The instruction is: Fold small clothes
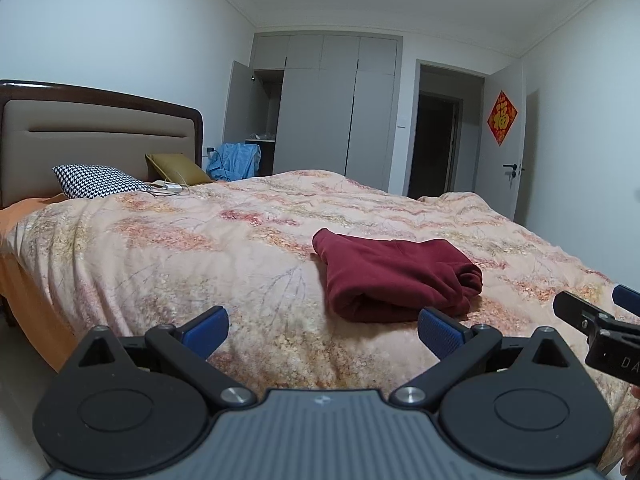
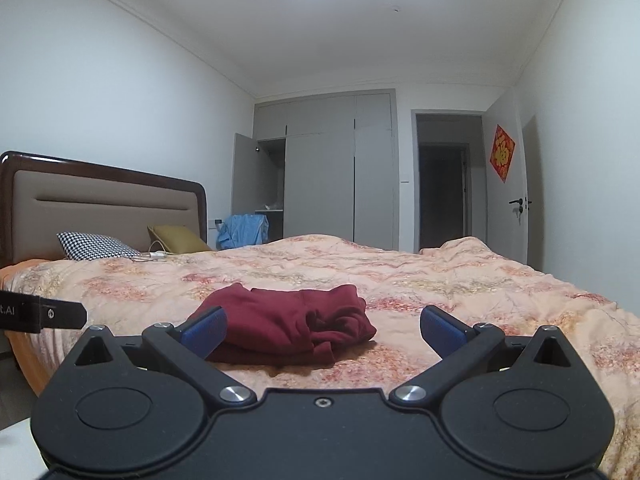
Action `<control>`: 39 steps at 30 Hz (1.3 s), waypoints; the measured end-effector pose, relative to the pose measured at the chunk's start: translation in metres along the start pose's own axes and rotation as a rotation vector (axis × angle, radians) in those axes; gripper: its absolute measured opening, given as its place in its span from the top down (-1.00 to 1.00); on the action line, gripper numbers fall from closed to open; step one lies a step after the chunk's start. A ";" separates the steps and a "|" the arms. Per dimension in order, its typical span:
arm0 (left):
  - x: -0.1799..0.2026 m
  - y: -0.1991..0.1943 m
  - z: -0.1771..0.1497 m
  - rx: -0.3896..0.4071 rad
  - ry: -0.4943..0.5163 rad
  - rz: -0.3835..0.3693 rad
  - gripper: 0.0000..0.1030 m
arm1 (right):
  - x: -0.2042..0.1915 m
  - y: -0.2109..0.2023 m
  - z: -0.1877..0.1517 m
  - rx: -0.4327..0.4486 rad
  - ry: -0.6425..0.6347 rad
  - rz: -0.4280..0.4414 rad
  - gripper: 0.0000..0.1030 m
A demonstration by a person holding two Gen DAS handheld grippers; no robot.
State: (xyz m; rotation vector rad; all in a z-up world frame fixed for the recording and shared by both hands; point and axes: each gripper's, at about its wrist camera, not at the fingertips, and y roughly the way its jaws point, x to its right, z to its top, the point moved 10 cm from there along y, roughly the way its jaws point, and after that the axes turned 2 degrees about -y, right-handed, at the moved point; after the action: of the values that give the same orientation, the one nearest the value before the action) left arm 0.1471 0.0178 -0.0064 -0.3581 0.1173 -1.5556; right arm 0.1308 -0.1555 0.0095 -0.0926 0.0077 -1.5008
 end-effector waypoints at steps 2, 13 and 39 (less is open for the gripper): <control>-0.001 -0.001 -0.001 -0.001 -0.004 -0.002 -1.00 | 0.001 0.001 -0.002 -0.005 0.003 -0.001 -0.99; 0.000 0.005 -0.008 -0.023 0.005 -0.004 -1.00 | -0.001 0.005 -0.006 -0.017 0.006 0.004 -0.99; -0.002 0.006 -0.009 -0.027 -0.001 0.005 -1.00 | -0.001 0.007 -0.007 -0.022 0.003 0.007 -0.99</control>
State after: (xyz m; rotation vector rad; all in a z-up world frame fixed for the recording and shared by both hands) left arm 0.1498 0.0187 -0.0165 -0.3794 0.1379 -1.5503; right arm 0.1368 -0.1543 0.0025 -0.1078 0.0272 -1.4938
